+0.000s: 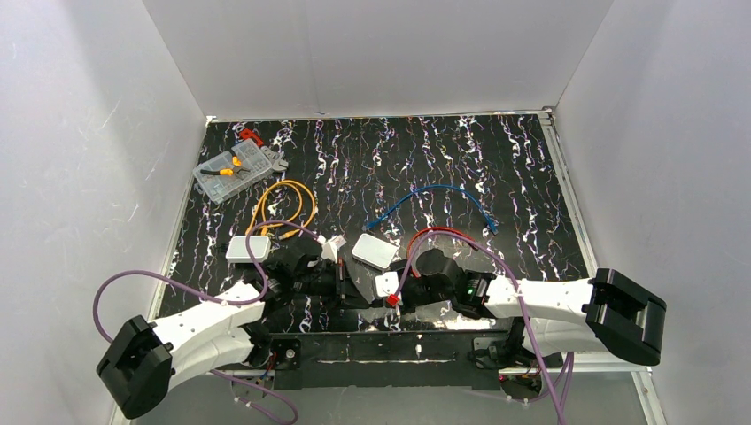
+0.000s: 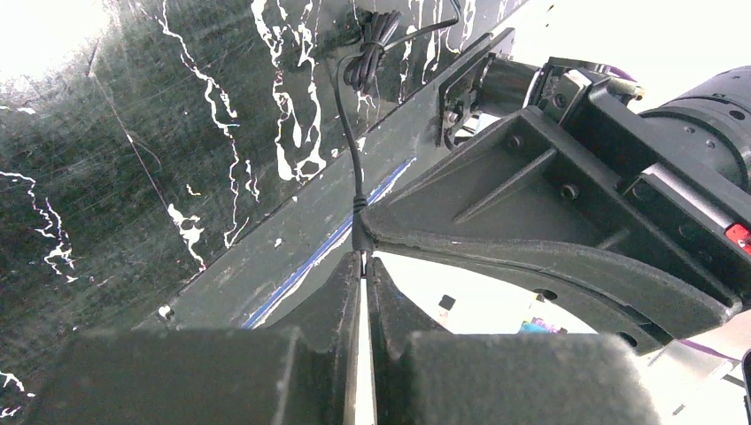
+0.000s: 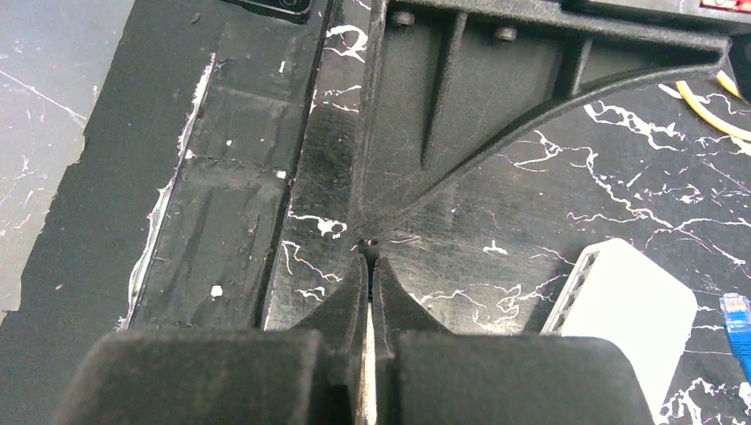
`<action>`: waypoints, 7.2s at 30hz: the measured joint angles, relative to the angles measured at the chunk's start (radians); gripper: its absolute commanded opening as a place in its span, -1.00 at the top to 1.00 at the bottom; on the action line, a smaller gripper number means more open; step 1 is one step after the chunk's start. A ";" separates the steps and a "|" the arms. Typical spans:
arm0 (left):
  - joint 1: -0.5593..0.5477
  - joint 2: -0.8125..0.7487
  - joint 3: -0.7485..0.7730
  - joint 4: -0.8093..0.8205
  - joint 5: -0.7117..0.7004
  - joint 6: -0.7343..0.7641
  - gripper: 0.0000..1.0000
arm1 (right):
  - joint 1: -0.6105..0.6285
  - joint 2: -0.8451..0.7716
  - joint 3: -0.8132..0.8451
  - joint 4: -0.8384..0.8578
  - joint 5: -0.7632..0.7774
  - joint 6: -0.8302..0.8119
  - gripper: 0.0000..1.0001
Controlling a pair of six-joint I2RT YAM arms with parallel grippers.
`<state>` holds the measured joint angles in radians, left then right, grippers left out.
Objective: Insert the plug into the switch port
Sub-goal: Pick up the power from the center of the board, then move the switch port to the center of the board.
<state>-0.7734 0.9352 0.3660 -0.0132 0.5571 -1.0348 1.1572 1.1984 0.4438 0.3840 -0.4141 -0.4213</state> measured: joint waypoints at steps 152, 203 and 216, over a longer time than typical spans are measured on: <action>0.001 -0.055 0.282 -0.385 -0.384 0.236 -0.96 | -0.335 -0.284 0.330 -0.440 0.905 -0.135 0.97; 0.137 -0.103 0.246 -0.466 -0.692 0.229 -0.96 | -0.340 0.529 0.473 -0.329 0.201 0.130 0.97; 0.137 -0.100 0.242 -0.475 -0.703 0.233 -0.96 | -0.265 0.463 0.359 -0.271 0.055 0.128 0.97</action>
<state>-0.6369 0.8352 0.6079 -0.4877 -0.1455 -0.8013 0.8925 1.6615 0.8024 0.1127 -0.3592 -0.2932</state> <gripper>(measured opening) 0.981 0.041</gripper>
